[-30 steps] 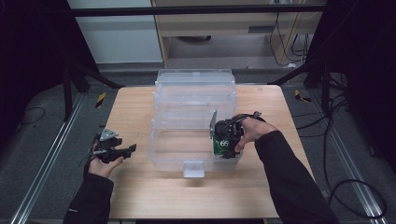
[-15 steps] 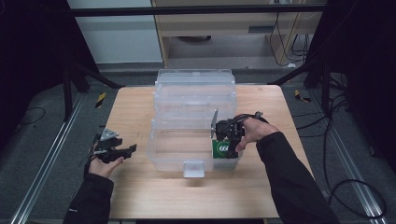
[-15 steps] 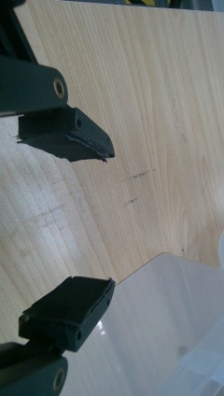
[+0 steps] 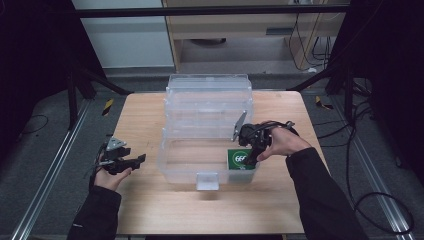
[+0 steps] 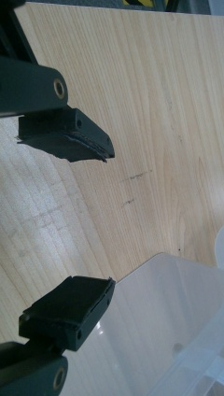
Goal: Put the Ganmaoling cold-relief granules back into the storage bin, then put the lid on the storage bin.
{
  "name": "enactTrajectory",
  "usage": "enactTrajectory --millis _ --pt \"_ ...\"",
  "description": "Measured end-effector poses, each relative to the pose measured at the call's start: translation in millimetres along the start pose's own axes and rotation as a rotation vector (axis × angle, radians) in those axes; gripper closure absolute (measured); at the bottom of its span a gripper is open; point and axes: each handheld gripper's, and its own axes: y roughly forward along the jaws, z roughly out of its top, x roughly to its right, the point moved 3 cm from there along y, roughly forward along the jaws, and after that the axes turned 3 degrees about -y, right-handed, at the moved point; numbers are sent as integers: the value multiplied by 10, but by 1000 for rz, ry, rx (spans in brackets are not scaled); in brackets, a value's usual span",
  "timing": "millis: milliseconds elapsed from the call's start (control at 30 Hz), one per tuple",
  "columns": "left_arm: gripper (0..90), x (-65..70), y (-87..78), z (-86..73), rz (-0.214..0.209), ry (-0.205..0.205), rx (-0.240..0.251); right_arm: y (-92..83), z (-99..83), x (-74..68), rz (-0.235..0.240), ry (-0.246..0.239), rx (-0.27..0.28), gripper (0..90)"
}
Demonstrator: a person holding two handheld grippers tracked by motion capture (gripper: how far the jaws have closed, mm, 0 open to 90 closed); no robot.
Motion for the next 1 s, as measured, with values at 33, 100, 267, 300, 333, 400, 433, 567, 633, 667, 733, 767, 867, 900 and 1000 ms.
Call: enactTrajectory --millis 33,100,267,300,333,400,433,567,633,667,733,767,867,900,1000 --pt "298 -3 -2 2 0 0 2 -30 -8 -20 -3 -1 12 277" --pt "301 -7 -6 5 -2 -4 5 -85 -19 -72 8 19 41 296" --pt "309 -6 -8 5 -3 -3 8 -154 -58 -173 16 73 120 359" --pt "310 1 -5 4 -3 2 7 -152 -60 -188 12 80 141 370" --pt "311 6 -4 6 -3 1 5 -148 -57 -201 10 77 150 378" --pt "312 16 -1 12 -6 1 8 -126 -44 -241 12 93 179 387" --pt "312 19 -1 14 -5 3 9 -109 -35 -258 20 92 193 382" --pt "313 17 -1 15 -5 3 8 -20 -2 -310 29 94 212 378" --pt "313 13 -1 12 -4 1 8 21 11 -318 22 100 225 376" --pt "314 11 -1 10 -4 1 8 35 18 -319 9 100 224 375" --pt "314 5 -3 12 -4 0 9 51 40 -312 -5 102 237 379" --pt "314 3 -5 13 -4 -1 11 57 53 -313 -6 109 248 381" --pt "319 1 -11 19 -6 -2 14 80 82 -319 -2 111 251 384" --pt "322 2 -12 20 -6 -2 14 91 90 -329 -5 114 251 390" --pt "333 6 -14 20 -8 -3 15 115 112 -335 -15 114 258 427"
